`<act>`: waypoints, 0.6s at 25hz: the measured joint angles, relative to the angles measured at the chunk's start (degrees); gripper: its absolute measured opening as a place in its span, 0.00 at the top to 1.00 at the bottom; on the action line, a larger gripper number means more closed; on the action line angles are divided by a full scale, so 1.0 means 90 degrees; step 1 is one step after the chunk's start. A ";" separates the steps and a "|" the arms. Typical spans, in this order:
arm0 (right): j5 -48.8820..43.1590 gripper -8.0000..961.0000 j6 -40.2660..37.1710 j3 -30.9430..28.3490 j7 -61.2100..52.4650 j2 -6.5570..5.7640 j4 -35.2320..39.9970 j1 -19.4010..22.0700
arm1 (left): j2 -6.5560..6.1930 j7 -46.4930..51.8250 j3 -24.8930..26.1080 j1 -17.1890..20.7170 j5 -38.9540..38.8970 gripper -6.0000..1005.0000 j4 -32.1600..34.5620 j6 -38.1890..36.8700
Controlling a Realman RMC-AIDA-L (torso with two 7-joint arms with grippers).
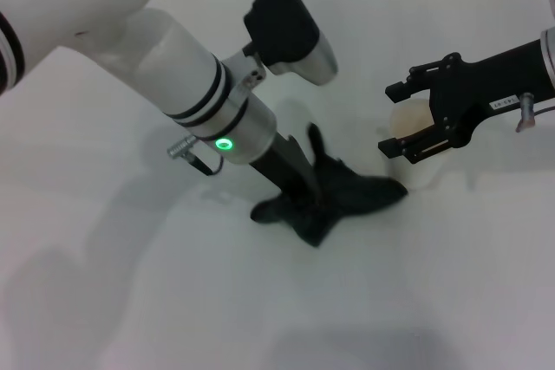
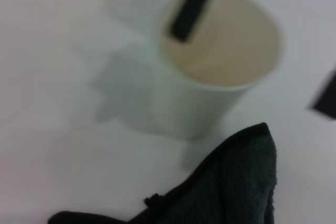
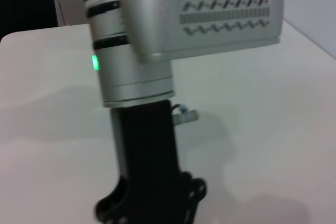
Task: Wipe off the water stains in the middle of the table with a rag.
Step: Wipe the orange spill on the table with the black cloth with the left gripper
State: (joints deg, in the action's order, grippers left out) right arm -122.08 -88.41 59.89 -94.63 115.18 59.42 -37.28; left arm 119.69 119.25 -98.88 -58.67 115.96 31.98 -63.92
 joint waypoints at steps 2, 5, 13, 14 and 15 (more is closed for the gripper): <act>0.0000 0.12 0.0003 0.0005 0.0000 0.0000 0.0000 0.0008 | 0.0006 -0.0135 -0.0092 -0.0003 -0.0228 0.89 0.0062 -0.0221; 0.0000 0.12 0.0003 0.0008 -0.0001 0.0002 0.0000 0.0014 | 0.0011 -0.0228 -0.0235 -0.0009 -0.0438 0.89 0.0125 -0.0422; 0.0003 0.12 0.0003 0.0016 -0.0003 0.0014 0.0001 0.0034 | 0.0022 -0.0092 -0.0493 0.0000 -0.0467 0.89 0.0093 -0.0209; 0.0005 0.12 0.0003 0.0016 -0.0003 0.0014 0.0001 0.0035 | 0.0009 -0.0041 -0.0485 0.0000 -0.0449 0.89 0.0072 -0.0103; 0.0005 0.12 0.0003 0.0016 -0.0003 0.0014 0.0001 0.0035 | -0.0005 -0.0004 -0.0452 0.0003 -0.0426 0.89 0.0058 -0.0010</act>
State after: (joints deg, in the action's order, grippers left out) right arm -122.03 -88.37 60.03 -94.66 115.31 59.42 -36.96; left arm 119.64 119.21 -102.95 -58.65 112.13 32.50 -64.01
